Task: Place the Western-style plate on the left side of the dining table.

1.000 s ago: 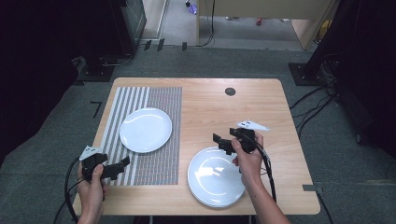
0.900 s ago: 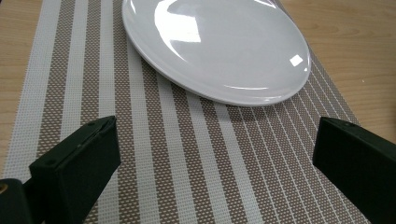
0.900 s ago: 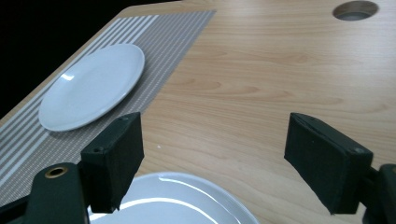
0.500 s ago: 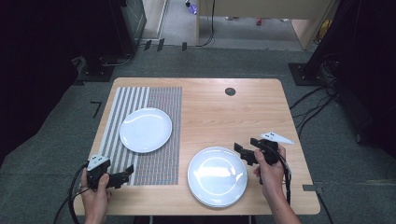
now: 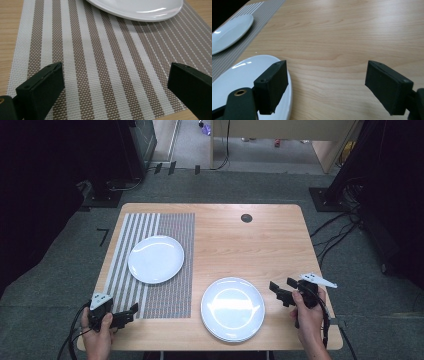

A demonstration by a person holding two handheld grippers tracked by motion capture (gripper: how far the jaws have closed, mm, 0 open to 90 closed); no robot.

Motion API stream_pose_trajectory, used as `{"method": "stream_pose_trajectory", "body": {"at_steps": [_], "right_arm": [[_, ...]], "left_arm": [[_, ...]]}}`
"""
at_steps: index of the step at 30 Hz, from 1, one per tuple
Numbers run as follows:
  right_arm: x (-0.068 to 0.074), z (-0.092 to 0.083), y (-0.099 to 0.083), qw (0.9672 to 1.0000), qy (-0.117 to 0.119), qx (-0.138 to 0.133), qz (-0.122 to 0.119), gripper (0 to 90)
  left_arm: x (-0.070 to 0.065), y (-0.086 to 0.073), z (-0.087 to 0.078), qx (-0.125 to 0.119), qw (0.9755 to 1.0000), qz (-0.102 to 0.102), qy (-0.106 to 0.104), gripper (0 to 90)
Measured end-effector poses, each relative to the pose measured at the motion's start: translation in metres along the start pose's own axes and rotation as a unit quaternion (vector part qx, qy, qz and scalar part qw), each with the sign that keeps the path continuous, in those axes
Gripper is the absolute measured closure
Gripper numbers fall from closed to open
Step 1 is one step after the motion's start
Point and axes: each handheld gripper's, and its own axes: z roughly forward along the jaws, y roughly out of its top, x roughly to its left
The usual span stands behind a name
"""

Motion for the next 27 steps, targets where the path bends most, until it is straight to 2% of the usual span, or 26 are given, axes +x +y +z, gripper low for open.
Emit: {"method": "stream_pose_trajectory", "body": {"at_steps": [7,14,21,23,27], "right_arm": [[-0.021,-0.011,-0.012,0.9997,-0.022,0.002,0.009,18.2],[-0.043,-0.024,-0.024,0.9987,-0.049,0.006,0.016,18.2],[-0.059,-0.035,-0.035,0.9970,-0.075,0.014,0.013,17.7],[-0.064,-0.038,-0.038,0.9967,-0.077,0.015,0.021,17.7],[-0.072,-0.042,-0.044,0.9956,-0.088,0.020,0.026,17.4]], "left_arm": [[0.006,-0.006,-0.002,0.004,0.9999,0.002,0.009,0.8],[0.014,-0.009,-0.006,0.000,0.9998,-0.004,0.019,0.8],[0.022,-0.010,-0.008,-0.003,0.9995,-0.011,0.031,0.8],[0.023,-0.012,-0.007,-0.003,0.9994,-0.014,0.032,0.8],[0.023,-0.013,-0.006,-0.005,0.9993,-0.008,0.037,0.8]]}}
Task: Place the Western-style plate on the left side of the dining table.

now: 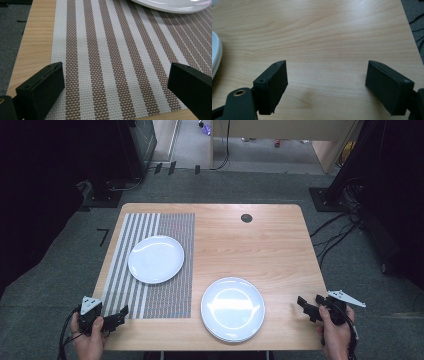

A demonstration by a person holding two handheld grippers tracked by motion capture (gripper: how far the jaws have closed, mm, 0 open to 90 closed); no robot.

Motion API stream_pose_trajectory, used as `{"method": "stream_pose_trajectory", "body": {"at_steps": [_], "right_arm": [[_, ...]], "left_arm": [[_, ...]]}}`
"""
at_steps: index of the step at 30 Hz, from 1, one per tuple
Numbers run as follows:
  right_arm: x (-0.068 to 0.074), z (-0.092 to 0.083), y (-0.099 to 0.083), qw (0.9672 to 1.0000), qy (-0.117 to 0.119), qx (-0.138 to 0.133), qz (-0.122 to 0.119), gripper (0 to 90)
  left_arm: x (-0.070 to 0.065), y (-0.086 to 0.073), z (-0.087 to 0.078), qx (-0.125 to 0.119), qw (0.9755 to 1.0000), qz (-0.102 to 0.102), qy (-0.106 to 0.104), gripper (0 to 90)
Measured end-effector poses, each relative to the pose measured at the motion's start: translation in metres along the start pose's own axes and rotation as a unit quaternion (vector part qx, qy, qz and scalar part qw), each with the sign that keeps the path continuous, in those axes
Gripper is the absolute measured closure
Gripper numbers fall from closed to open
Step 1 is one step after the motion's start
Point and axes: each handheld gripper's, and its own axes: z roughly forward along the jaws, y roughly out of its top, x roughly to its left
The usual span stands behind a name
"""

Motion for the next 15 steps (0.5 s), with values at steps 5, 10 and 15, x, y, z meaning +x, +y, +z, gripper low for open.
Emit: {"method": "stream_pose_trajectory", "body": {"at_steps": [5,10,15], "right_arm": [[0.002,0.001,-0.003,0.9992,-0.024,-0.001,-0.032,17.1],[0.007,0.003,-0.005,0.9976,-0.041,0.002,-0.055,16.5],[0.013,0.004,-0.008,0.9939,-0.056,0.014,-0.093,16.1]], "left_arm": [[-0.003,0.000,0.001,0.004,0.9999,0.010,0.009,0.8],[-0.010,0.000,0.004,0.017,0.9986,0.036,0.033,0.7],[-0.012,0.000,0.005,0.021,0.9980,0.046,0.038,0.6]]}}
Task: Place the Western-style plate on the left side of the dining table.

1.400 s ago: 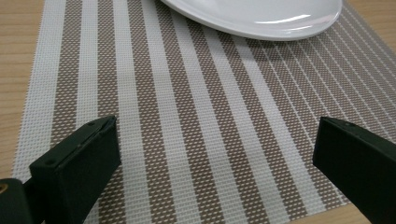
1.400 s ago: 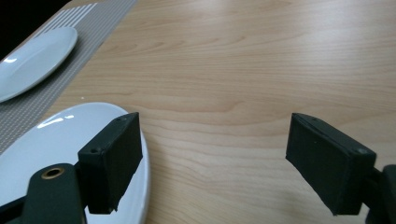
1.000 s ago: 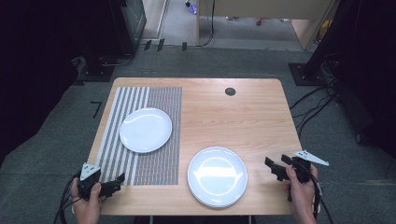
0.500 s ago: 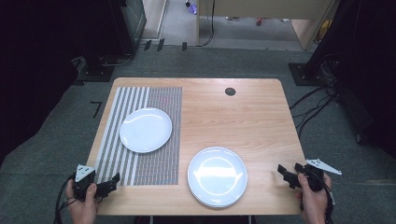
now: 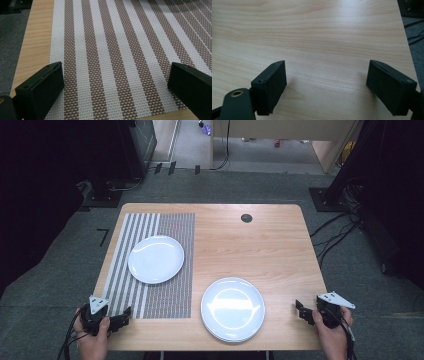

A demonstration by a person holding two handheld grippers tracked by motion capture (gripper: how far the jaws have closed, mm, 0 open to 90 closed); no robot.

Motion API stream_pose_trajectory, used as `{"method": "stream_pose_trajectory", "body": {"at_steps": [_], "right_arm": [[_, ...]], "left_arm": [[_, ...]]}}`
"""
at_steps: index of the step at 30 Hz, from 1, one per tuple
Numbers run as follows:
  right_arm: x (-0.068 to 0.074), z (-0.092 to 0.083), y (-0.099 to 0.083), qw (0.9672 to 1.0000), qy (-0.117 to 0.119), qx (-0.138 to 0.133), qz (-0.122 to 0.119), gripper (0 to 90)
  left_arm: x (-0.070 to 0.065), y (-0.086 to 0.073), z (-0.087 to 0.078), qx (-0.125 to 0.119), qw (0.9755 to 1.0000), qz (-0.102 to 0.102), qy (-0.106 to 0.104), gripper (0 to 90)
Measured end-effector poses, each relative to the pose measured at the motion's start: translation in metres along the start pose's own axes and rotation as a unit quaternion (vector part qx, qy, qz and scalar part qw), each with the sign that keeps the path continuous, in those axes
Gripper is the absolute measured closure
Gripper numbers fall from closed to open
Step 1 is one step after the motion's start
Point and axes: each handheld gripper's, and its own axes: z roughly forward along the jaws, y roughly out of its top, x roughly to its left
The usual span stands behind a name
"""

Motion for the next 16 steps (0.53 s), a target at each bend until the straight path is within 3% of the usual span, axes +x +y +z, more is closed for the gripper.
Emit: {"method": "stream_pose_trajectory", "body": {"at_steps": [2,16], "right_arm": [[0.0048,0.0004,-0.0006,0.9997,-0.011,0.006,-0.020,16.0],[0.0048,0.0004,-0.0006,0.9998,-0.010,0.006,-0.018,15.9]], "left_arm": [[0.0001,0.0000,0.0000,0.000,1.0000,0.000,0.000,0.6],[0.0001,0.0002,0.0001,0.001,1.0000,0.000,-0.001,0.4]]}}
